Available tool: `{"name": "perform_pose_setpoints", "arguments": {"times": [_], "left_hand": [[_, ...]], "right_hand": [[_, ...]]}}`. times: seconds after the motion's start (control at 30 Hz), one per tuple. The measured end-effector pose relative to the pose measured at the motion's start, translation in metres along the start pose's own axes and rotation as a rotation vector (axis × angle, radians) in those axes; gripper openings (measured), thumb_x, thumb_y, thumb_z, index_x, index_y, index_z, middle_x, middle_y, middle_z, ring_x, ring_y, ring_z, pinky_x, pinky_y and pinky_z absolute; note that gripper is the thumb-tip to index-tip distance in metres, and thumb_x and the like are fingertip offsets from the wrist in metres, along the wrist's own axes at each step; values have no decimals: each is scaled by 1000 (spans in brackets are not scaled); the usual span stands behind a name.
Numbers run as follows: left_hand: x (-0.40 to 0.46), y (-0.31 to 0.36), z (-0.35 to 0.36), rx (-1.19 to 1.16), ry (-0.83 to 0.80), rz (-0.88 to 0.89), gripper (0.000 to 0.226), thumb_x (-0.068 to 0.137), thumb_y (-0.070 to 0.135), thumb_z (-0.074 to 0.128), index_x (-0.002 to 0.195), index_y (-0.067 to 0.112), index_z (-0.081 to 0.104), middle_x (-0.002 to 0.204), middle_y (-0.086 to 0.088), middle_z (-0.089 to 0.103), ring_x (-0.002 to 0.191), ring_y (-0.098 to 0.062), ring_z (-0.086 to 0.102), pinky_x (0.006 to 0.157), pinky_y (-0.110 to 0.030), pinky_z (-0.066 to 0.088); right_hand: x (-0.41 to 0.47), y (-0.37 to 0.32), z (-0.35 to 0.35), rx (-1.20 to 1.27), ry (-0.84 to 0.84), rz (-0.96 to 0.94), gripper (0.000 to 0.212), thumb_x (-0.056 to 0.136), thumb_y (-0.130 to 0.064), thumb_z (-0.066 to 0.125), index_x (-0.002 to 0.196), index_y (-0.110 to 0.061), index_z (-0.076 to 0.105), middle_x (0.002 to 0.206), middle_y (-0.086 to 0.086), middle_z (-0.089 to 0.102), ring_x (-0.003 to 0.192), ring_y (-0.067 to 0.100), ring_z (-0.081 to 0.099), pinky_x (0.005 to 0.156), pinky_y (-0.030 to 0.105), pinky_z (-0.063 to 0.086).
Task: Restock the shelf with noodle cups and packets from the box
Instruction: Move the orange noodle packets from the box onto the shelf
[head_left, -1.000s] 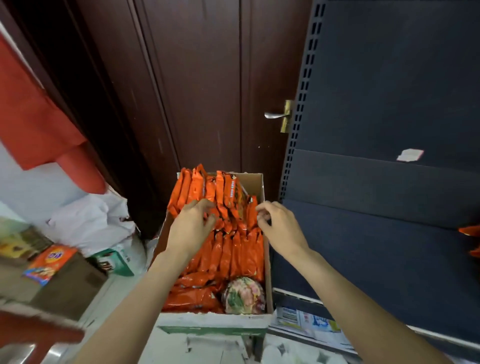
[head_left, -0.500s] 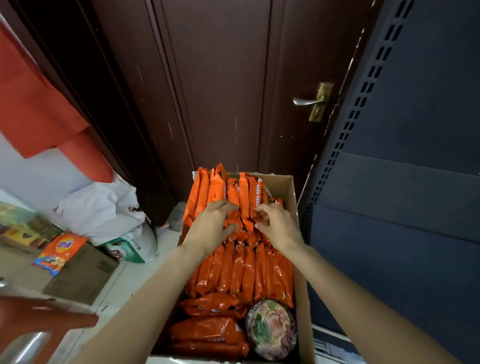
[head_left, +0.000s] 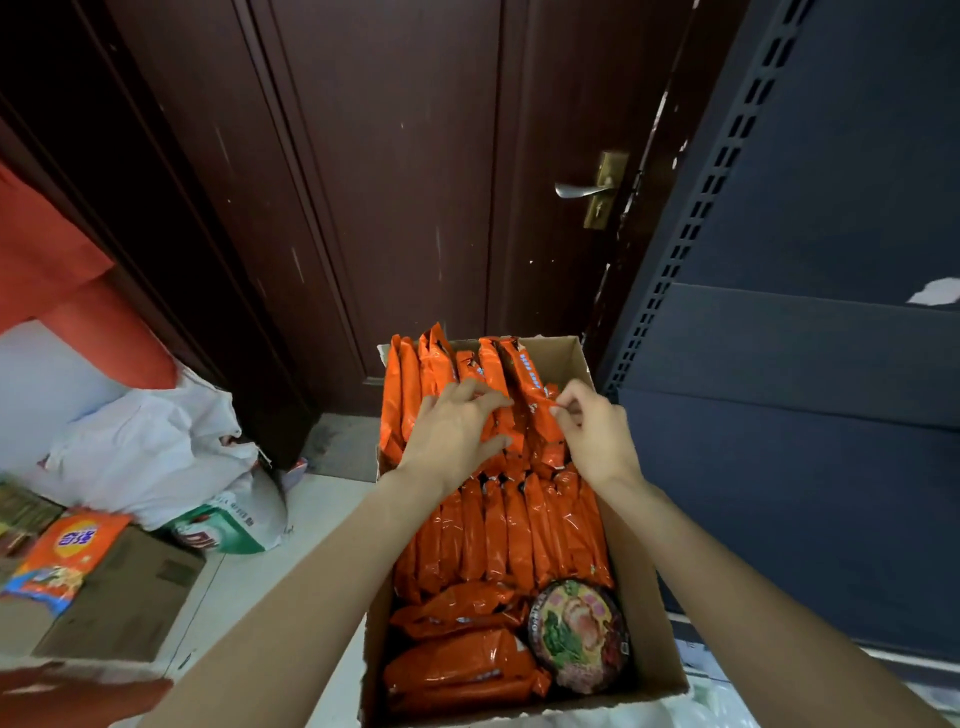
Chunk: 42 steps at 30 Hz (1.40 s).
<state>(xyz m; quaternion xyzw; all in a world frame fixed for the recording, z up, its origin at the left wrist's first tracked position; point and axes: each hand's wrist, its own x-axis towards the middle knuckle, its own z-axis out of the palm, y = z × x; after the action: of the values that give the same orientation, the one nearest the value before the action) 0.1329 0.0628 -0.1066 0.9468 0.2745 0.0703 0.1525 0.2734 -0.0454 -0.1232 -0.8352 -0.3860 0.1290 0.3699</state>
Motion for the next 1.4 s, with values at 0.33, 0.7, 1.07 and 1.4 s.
{"name": "perform_pose_setpoints", "arguments": {"times": [0.33, 0.7, 1.07, 1.4], "left_hand": [[18, 8, -10, -25, 97, 47, 17, 95, 20, 49, 103, 23, 63, 113, 2, 58, 112, -20, 51, 97, -38, 39], [22, 91, -77, -385, 386, 317, 12, 95, 24, 52, 96, 20, 63, 91, 3, 66, 87, -15, 63, 80, -37, 50], [9, 278, -31, -418, 350, 479, 8, 93, 23, 53, 93, 21, 61, 88, 10, 60, 86, -14, 58, 80, -42, 48], [-4, 467, 55, -548, 182, 400, 12, 92, 16, 55, 85, 23, 60, 88, 3, 64, 83, -14, 60, 77, -38, 50]], "right_hand": [[-19, -27, -42, 26, 126, -38, 16, 95, -20, 53, 80, -23, 50, 81, -2, 67, 76, 8, 64, 68, 31, 57], [-54, -46, -135, 134, 380, -90, 12, 93, -16, 56, 81, -18, 55, 75, -7, 67, 73, 2, 64, 67, 20, 53], [-148, 63, -259, 108, 583, 94, 17, 93, -13, 54, 77, -17, 50, 67, -2, 64, 62, 13, 62, 62, 40, 53], [-235, 212, -397, 27, 662, 226, 15, 94, -13, 53, 81, -14, 46, 71, 5, 59, 60, 25, 55, 62, 42, 50]]}}
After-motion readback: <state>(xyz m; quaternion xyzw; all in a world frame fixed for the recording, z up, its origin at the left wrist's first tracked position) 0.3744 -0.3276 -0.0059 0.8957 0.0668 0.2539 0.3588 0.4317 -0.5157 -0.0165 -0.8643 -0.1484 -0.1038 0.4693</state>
